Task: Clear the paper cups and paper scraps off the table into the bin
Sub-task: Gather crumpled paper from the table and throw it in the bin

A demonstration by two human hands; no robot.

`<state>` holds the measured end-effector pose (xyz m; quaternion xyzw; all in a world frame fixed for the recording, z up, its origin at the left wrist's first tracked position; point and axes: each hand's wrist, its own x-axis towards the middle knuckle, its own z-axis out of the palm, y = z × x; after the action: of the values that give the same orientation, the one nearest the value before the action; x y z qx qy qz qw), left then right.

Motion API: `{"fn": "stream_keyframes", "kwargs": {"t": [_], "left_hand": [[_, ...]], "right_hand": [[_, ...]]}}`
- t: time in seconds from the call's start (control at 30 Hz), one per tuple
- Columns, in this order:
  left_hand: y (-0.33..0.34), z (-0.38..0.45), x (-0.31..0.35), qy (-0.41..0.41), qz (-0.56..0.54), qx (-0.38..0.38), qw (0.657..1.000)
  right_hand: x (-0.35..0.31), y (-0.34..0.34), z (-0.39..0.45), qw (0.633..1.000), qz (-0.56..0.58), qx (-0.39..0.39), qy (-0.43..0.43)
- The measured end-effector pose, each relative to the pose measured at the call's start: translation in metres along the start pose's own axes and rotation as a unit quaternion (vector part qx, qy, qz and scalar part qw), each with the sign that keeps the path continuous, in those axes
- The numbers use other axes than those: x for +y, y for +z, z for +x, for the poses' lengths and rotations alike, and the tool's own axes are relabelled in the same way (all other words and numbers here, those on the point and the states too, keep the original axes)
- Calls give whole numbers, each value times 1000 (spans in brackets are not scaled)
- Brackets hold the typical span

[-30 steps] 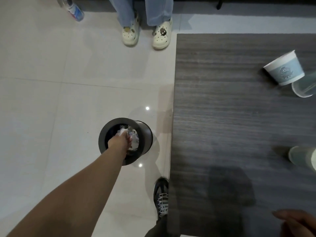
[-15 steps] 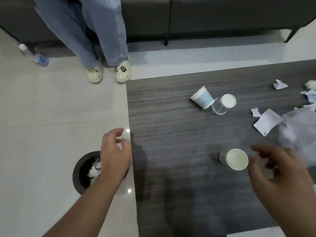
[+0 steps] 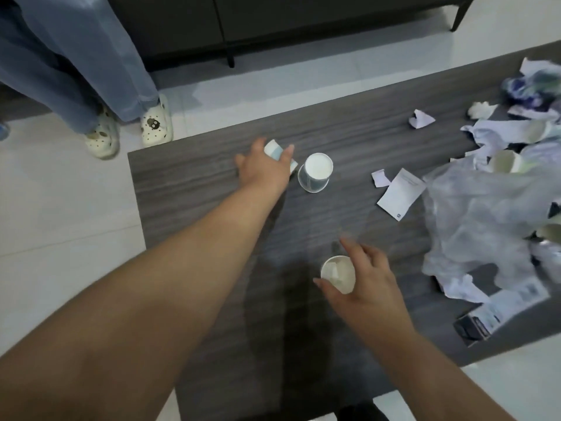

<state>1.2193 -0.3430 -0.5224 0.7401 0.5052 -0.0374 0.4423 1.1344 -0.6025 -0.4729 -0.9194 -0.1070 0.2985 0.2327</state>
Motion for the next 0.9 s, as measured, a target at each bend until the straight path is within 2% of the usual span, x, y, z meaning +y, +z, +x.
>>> {"fn": "stream_keyframes", "kwargs": {"t": [0.2,0.3,0.4,0.53,0.6,0.7,0.83,0.9], "left_hand": [[-10,-13,-23,48,26,17,998],[-24,-47,-52,83,60,19,995],[-35,-86,-81,115,45,-23,992],[-37,-131,-98,90,26,-30,995],[-34,-146,-98,108,51,-57,991],[-30,-161,-94,166,73,-107,978],[-30,-174,-85,203,18,-161,966],[-32,-176,-84,195,-15,-179,964]], "right_hand": [[17,8,-2,998,4,-51,-25],[19,7,-2,998,56,-33,13],[19,0,3,993,98,-44,54],[9,-27,9,978,170,-37,112],[-3,-42,8,973,215,-4,86],[-24,-60,4,968,249,25,-4],[-44,-62,5,970,228,-3,-88],[-49,-57,7,971,207,-19,-116]]}}
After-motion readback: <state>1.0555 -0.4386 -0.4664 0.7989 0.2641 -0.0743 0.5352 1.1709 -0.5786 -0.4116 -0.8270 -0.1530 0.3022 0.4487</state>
